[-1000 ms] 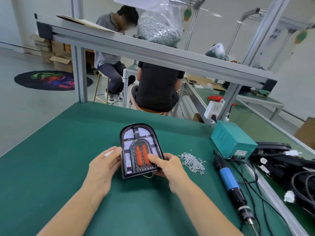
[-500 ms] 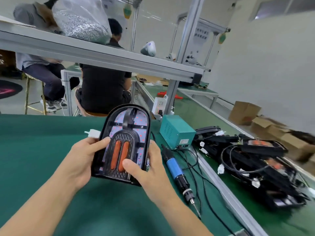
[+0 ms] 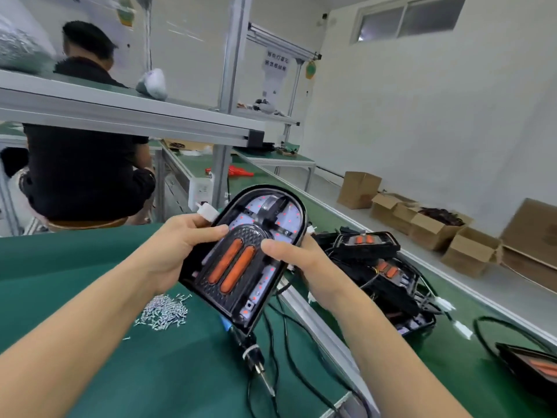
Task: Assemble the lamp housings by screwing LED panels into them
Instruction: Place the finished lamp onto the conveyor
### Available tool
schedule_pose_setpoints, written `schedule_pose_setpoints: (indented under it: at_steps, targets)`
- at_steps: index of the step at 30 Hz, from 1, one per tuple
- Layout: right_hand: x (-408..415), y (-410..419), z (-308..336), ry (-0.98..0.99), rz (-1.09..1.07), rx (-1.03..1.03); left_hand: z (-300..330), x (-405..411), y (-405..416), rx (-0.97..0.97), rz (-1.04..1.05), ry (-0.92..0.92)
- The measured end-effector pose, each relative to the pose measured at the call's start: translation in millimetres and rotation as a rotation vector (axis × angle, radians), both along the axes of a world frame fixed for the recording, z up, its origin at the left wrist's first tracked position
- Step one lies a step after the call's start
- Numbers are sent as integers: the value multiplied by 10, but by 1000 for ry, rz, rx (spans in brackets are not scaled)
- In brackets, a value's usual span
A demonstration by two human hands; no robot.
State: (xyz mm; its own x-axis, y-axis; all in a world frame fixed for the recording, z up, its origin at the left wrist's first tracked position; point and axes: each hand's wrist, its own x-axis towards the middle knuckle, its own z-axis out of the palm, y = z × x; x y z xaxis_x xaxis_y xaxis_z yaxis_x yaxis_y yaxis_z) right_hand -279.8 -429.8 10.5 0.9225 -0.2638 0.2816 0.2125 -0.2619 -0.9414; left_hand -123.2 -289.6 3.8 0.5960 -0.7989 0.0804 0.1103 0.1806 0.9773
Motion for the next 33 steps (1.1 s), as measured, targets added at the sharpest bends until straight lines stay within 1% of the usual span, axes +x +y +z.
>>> schedule_pose_setpoints:
  at_steps: [3, 8, 10, 14, 17, 19, 20, 24, 27, 31, 33]
  targets:
    - [-24, -257, 97, 20, -73, -45, 82, 39, -253, 12, -24, -15]
    - [41, -665, 297, 301, -127, -123, 238, 165, -634, 44, -40, -36]
    - [101, -761, 343, 353, -152, -138, 260, 222, -767, 71, -18, -35]
    - [193, -944, 341, 304, -277, 19, 267, 317, -1011, 123, 30, -10]
    - [240, -1082, 299, 200, -299, 146, 291, 373, -1187, 134, 86, 22]
    - [255, -1122, 309, 137, -353, 187, 303, 390, -1311, 128, 121, 38]
    - [265, -1147, 321, 123, -393, 174, 313, 383, -1380, 127, 129, 39]
    - [290, -1268, 455, 123, -550, 1, 406, 298, -1630, 115, 115, 46]
    - [279, -1370, 555, 153, -612, -68, 474, 254, -1792, 121, 106, -4]
    - [313, -1501, 542, 147, -773, -202, 548, 180, -1992, 122, 76, -71]
    - [336, -1596, 522, 175, -824, -184, 541, 149, -2068, 135, 57, -131]
